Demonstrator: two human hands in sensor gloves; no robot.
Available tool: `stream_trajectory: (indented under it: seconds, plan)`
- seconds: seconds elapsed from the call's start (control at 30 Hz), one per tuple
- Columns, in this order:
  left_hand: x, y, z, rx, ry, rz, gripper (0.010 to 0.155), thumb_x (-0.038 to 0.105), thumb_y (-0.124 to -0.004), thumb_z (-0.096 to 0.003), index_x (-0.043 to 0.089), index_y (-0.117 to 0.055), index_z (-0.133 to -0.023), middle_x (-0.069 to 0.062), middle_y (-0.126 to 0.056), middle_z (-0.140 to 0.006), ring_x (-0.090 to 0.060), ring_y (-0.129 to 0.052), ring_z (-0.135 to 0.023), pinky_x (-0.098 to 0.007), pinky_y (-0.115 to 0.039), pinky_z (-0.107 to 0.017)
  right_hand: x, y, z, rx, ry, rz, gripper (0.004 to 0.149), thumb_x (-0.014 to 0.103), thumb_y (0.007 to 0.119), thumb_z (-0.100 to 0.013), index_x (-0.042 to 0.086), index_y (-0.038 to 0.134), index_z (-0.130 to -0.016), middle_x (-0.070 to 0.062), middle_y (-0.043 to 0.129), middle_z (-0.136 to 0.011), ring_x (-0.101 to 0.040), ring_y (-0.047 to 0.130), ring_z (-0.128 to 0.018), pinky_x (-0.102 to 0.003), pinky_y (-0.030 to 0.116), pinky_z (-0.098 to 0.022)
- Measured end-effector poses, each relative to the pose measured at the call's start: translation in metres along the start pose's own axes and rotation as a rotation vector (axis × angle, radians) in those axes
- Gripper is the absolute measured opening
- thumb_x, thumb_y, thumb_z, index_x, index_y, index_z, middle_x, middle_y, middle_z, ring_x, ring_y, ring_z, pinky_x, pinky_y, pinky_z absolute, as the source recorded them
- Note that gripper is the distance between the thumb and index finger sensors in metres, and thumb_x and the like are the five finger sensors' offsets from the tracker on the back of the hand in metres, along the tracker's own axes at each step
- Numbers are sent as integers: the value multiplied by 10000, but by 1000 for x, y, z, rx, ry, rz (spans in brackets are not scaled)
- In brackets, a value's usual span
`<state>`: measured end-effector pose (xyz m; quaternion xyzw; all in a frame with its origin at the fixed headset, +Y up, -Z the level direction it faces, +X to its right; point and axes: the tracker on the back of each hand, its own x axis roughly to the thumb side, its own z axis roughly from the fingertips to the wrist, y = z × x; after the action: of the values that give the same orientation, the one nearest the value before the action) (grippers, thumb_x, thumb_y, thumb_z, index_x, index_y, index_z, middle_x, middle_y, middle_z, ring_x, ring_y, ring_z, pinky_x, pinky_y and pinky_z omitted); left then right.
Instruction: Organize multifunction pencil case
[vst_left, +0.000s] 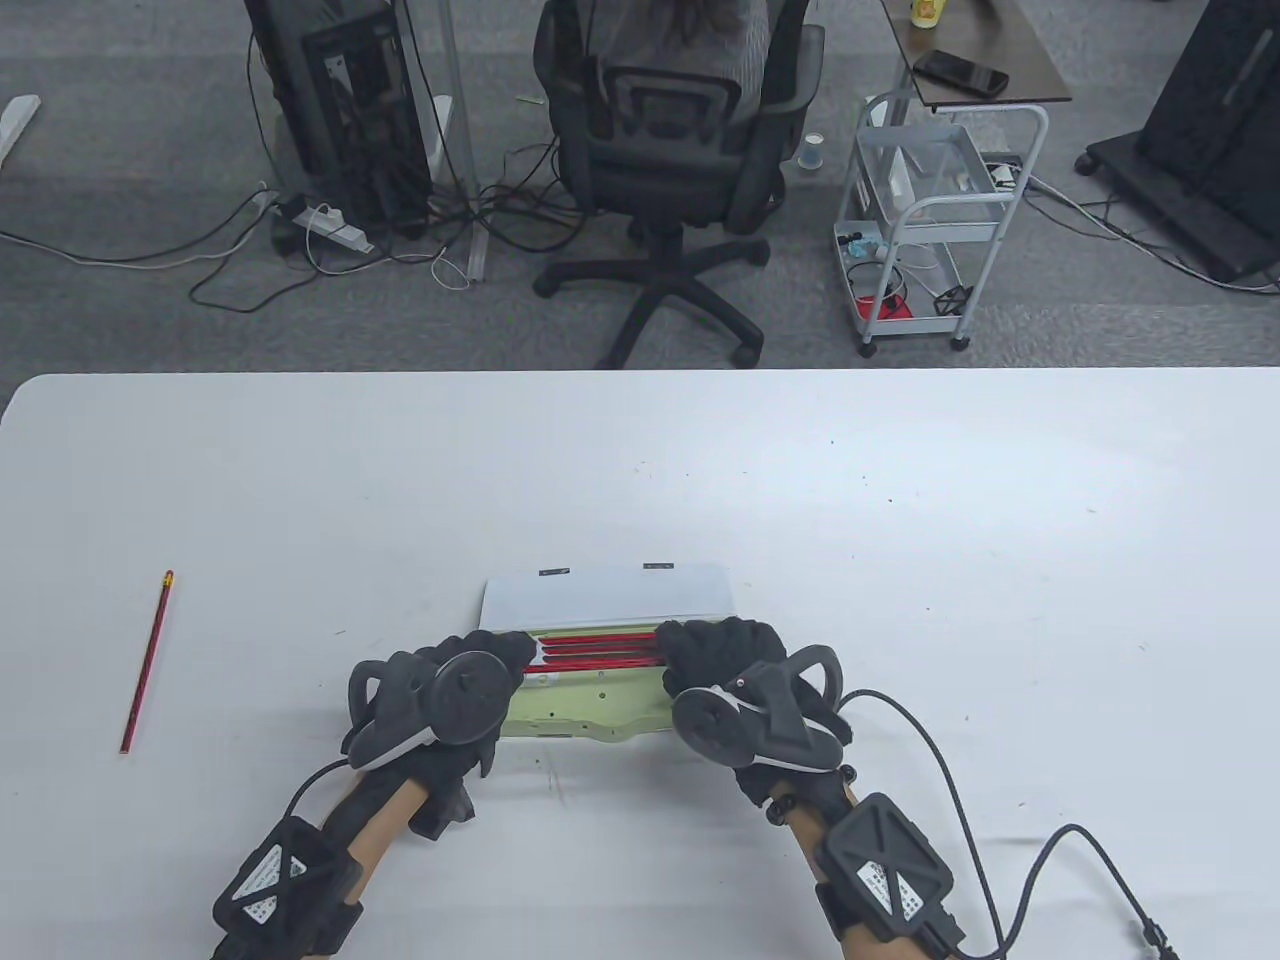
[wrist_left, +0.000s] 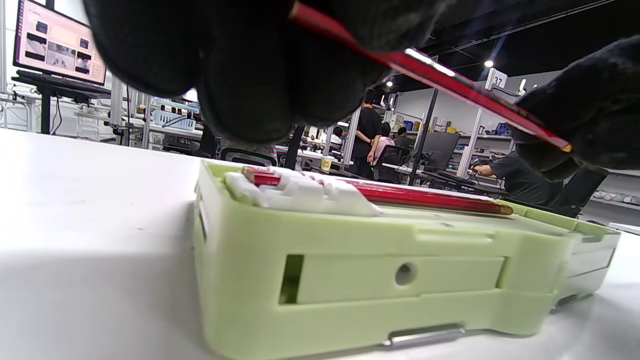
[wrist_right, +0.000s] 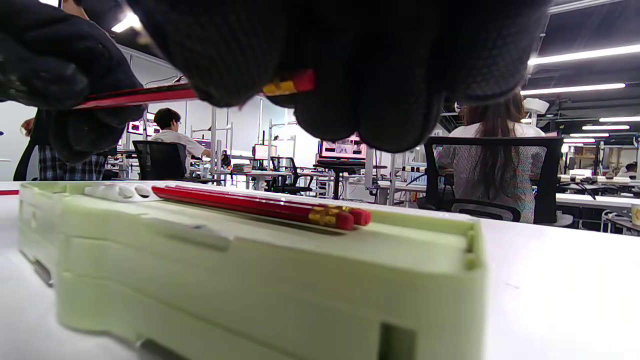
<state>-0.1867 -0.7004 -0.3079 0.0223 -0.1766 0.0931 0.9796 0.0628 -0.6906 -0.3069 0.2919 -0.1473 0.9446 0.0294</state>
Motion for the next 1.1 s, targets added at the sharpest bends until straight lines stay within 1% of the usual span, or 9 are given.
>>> stream_trajectory:
  seconds: [0.13, 0.23, 0.33, 0.43, 0.53, 0.63, 0.83, 1.0, 1.1]
  plan:
    - [-1, 0, 0, 15, -21, 11, 440, 287, -666, -476, 251, -719, -912, -48, -924, -811, -253, -984, -660, -587, -779, -574, 0, 1, -1, 19, 4, 7, 438, 315, 796, -491, 150, 802, -896, -128, 909, -794, -331, 978, -645, -532, 831, -564]
    - [-6, 4, 0, 52, -43, 59, 446, 310, -676, -489, 255, -708, -931, -56, -913, -870, -290, -969, -737, -604, -754, -606, -3, 0, -1, 18, 17, 1, 428, 305, 787, -491, 161, 805, -893, -121, 906, -794, -332, 973, -650, -535, 827, -569]
    - [-18, 9, 0, 78, -16, 101, 546, 383, -696, -483, 220, -634, -1001, -99, -828, -985, -357, -889, -861, -639, -695, -644, -10, -1, 0, 13, 41, 8, 428, 297, 779, -493, 160, 801, -898, -121, 901, -800, -339, 967, -658, -542, 820, -574]
    - [-32, 9, 0, 57, 22, 77, 679, 458, -707, -466, 191, -530, -1064, -148, -703, -1086, -424, -772, -963, -679, -632, -669, -19, -1, 1, 12, 71, 5, 427, 295, 777, -492, 166, 800, -899, -124, 895, -806, -343, 963, -666, -548, 814, -579]
    - [-50, 3, 0, 3, 70, 74, 837, 538, -701, -441, 167, -366, -1113, -189, -568, -1154, -471, -660, -1026, -701, -581, -688, -30, -2, 4, 12, 107, 8, 427, 294, 778, -491, 173, 799, -899, -126, 888, -816, -351, 955, -678, -555, 807, -585]
    - [-66, -4, -1, -48, 101, 123, 949, 598, -695, -409, 142, -261, -1119, -238, -467, -1180, -511, -566, -1057, -714, -538, -698, -40, -2, 7, 8, 137, 6, 424, 296, 781, -487, 184, 804, -895, -131, 876, -827, -360, 945, -691, -563, 796, -594]
    - [-75, -21, -6, -229, 80, 140, 1054, 657, -712, -339, 137, -237, -1124, -249, -388, -1204, -525, -485, -1088, -732, -485, -709, -54, -1, 10, 24, 177, 7, 419, 308, 793, -474, 211, 829, -881, -131, 848, -834, -372, 913, -710, -583, 771, -608]
    - [-73, -33, -9, -317, 70, 125, 1084, 670, -713, -298, 131, -265, -1126, -240, -399, -1206, -525, -493, -1088, -734, -486, -708, -54, -1, 10, 34, 177, 20, 415, 310, 802, -465, 220, 845, -868, -119, 859, -813, -359, 918, -691, -576, 779, -600]
    - [-71, -36, -10, -340, 65, 109, 1071, 666, -716, -296, 135, -298, -1127, -228, -429, -1206, -515, -515, -1088, -731, -493, -708, -52, 1, 9, 48, 169, 29, 415, 308, 805, -462, 218, 850, -864, -114, 864, -811, -360, 920, -690, -576, 780, -600]
